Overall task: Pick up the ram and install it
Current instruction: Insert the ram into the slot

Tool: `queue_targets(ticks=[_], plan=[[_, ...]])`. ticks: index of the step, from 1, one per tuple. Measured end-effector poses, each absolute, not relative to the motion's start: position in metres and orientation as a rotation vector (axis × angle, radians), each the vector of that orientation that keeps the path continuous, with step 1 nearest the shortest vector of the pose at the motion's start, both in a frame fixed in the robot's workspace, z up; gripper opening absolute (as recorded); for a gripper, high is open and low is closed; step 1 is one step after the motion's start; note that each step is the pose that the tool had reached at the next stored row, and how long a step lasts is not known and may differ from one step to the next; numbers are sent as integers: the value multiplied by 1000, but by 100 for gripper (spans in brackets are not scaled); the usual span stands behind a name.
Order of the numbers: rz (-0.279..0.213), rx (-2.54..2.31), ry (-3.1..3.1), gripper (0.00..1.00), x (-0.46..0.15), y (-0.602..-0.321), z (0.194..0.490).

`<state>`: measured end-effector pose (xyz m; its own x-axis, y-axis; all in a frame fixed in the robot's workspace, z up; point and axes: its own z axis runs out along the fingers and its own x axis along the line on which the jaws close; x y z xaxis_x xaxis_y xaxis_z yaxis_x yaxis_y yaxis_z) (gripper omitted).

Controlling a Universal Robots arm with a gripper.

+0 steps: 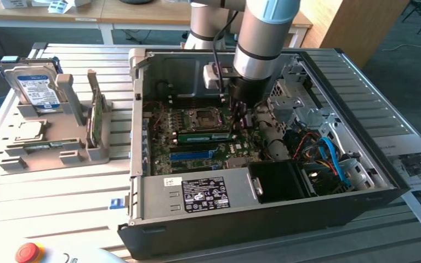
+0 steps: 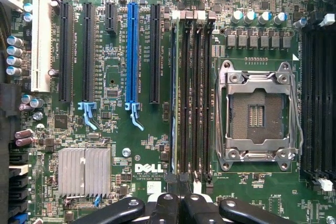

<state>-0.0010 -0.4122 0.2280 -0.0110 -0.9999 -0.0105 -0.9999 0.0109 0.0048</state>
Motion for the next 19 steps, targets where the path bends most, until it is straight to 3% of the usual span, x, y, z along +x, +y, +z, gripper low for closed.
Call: queue_targets(ticks=[19], plan=[[18,-2207,2231,11,-5,-411,237]])
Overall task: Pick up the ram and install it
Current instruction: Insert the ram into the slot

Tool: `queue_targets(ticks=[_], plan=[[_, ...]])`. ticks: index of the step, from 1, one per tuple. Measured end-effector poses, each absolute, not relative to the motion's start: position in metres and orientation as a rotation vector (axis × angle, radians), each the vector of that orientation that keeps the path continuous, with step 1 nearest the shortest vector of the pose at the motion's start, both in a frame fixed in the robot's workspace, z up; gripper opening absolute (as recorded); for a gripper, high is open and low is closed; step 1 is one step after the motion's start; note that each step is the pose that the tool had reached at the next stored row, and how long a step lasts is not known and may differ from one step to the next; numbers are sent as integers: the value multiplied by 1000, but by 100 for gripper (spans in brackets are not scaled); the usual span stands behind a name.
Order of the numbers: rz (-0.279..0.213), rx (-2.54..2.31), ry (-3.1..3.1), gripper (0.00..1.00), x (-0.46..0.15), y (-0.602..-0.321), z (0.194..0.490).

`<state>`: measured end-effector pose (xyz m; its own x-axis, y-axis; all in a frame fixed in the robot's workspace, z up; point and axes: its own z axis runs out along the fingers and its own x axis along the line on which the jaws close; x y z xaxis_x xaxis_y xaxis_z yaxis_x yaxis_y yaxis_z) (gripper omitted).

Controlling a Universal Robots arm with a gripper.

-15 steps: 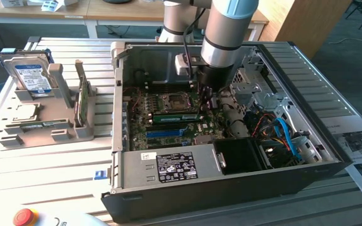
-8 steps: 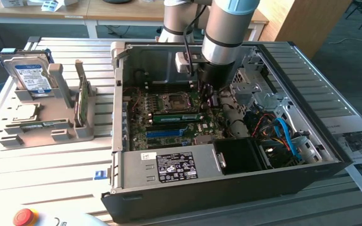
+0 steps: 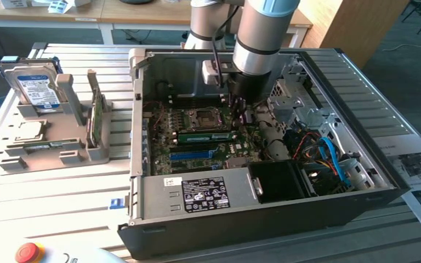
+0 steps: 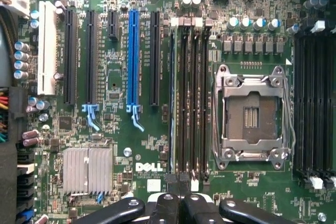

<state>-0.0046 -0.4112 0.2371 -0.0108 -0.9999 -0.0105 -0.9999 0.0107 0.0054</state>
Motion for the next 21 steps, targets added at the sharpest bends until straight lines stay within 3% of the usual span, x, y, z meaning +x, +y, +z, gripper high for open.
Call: queue_targets(ticks=[21], plan=[[18,-2207,2231,11,-56,-405,236]])
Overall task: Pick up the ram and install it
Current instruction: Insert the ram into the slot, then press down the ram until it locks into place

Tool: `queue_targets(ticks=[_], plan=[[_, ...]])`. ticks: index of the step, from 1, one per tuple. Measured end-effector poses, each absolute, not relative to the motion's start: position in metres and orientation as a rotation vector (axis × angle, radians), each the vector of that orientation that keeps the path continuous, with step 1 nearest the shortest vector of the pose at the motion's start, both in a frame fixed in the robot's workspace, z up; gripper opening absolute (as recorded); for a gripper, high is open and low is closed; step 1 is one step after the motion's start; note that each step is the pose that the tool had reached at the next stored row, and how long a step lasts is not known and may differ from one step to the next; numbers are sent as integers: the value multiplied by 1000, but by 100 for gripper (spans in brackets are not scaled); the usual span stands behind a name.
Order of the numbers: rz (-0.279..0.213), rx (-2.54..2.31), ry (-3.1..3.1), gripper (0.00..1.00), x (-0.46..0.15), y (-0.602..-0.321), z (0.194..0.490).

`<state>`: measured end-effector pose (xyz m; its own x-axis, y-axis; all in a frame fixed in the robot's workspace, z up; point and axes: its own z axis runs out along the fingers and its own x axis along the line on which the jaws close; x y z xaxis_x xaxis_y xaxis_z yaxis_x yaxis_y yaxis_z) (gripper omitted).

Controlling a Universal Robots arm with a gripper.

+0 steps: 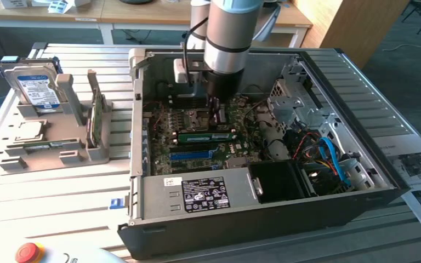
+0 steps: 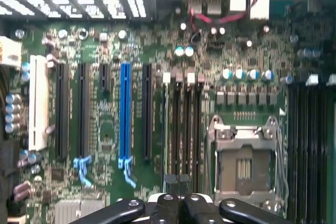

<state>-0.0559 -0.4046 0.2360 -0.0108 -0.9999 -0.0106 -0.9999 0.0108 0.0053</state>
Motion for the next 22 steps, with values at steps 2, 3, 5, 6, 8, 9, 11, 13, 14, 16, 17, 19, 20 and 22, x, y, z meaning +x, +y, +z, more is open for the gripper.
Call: queue_targets(ticks=[2,3,5,6,8,9,11,13,14,16,17,19,20,22], plan=[[18,-2207,2231,11,-61,-404,236],[18,-2207,2231,11,-64,-404,236],[18,-2207,2231,11,-69,-403,236],[18,-2207,2231,11,-71,-403,236],[18,-2207,2231,11,-76,-402,236],[18,-2207,2231,11,-77,-402,236],[18,-2207,2231,11,-78,-402,236],[18,-2207,2231,11,-78,-402,236],[18,-2207,2231,11,-78,-402,236],[18,-2207,2231,11,-78,-404,236],[18,-2207,2231,11,-78,-405,236],[18,-2207,2231,11,-79,-407,236],[18,-2207,2231,11,-79,-408,236],[18,-2207,2231,11,-79,-410,236]])
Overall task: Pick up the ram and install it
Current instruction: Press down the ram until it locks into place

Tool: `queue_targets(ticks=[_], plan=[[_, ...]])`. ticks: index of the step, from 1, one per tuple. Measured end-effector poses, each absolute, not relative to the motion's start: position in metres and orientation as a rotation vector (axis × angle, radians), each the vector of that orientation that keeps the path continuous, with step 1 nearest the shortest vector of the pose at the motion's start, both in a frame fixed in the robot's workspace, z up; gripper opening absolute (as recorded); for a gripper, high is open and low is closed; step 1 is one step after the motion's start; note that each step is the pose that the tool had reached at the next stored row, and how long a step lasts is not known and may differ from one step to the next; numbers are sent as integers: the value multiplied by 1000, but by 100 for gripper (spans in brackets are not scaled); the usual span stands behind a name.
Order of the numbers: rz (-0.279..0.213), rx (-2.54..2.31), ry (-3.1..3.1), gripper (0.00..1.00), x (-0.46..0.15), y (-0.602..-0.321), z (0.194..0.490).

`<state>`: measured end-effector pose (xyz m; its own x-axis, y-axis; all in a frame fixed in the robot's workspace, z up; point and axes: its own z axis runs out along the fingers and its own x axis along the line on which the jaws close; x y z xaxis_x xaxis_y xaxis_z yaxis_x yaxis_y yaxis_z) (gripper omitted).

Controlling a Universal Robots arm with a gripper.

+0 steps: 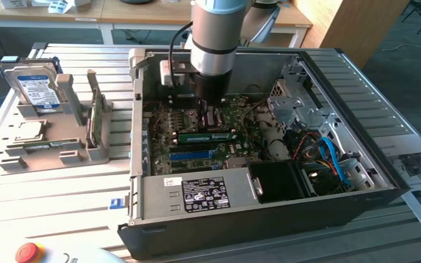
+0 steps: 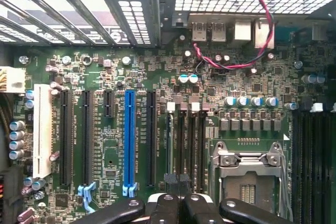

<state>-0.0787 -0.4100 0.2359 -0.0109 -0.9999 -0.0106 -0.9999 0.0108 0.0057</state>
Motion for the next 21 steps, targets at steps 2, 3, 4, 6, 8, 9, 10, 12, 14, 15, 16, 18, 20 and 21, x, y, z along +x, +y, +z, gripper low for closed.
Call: queue_targets(ticks=[2,3,4,6,8,9,10,12,14,15,16,18,20,21], plan=[[18,-2207,2231,11,-79,-411,236],[18,-2207,2231,11,-79,-411,236],[18,-2207,2231,11,-79,-412,236],[18,-2207,2231,11,-79,-412,236],[18,-2207,2231,11,-79,-412,236],[18,-2207,2231,11,-79,-412,235],[18,-2207,2231,11,-79,-412,234],[18,-2207,2231,11,-79,-412,232],[18,-2207,2231,11,-80,-412,231],[18,-2207,2231,11,-80,-412,230],[18,-2207,2231,11,-80,-412,230],[18,-2207,2231,11,-80,-412,230],[18,-2207,2231,11,-80,-412,230],[18,-2207,2231,11,-80,-412,230]])
